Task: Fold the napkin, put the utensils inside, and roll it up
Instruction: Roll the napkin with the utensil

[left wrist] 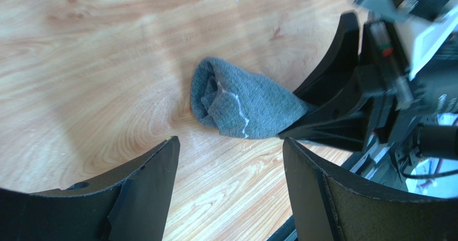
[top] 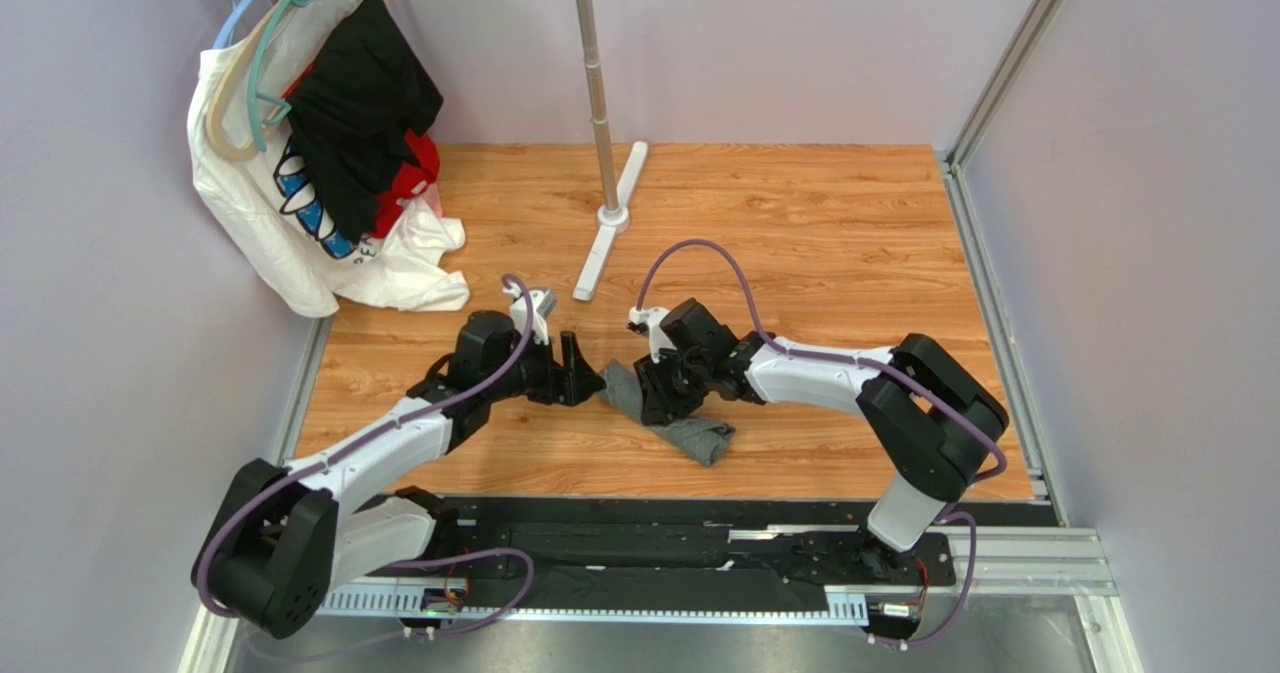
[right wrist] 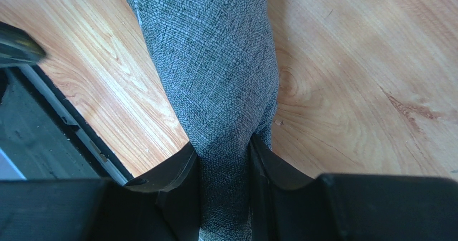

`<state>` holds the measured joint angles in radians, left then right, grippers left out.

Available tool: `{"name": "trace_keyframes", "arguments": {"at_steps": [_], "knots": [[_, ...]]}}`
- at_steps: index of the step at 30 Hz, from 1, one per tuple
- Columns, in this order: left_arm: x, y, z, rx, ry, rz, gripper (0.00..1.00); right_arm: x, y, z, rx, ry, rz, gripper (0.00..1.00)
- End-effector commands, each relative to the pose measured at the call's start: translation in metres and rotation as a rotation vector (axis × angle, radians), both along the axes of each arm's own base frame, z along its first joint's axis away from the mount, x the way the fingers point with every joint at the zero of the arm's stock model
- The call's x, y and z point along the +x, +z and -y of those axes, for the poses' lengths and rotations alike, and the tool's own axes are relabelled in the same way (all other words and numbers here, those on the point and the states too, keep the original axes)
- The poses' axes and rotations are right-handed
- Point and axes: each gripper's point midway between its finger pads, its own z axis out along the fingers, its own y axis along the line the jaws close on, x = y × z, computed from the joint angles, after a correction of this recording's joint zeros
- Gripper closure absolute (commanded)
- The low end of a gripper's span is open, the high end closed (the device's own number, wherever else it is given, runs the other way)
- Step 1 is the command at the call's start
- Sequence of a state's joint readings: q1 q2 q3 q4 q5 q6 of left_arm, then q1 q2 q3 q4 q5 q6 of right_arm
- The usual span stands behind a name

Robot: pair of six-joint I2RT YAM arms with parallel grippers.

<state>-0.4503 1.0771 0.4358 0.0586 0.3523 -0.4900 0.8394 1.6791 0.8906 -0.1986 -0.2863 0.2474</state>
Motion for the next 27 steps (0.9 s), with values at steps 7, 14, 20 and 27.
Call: {"name": "trace_keyframes", "arguments": {"at_steps": [7,14,20,27], "knots": [[0.012,0.007,0.024,-0.095,-0.115,0.119,0.25,-0.024,-0.025,0.01,0.008,0.035,-0.204,0.66],[0.016,-0.009,0.026,-0.063,-0.142,0.092,0.32,-0.02,-0.025,0.01,0.033,0.037,-0.235,0.67],[0.021,-0.012,0.031,-0.068,-0.153,0.086,0.37,-0.021,-0.027,0.01,0.04,0.047,-0.253,0.67],[0.025,-0.014,0.032,-0.067,-0.149,0.091,0.39,-0.022,-0.029,0.012,0.036,0.052,-0.258,0.67]]}}
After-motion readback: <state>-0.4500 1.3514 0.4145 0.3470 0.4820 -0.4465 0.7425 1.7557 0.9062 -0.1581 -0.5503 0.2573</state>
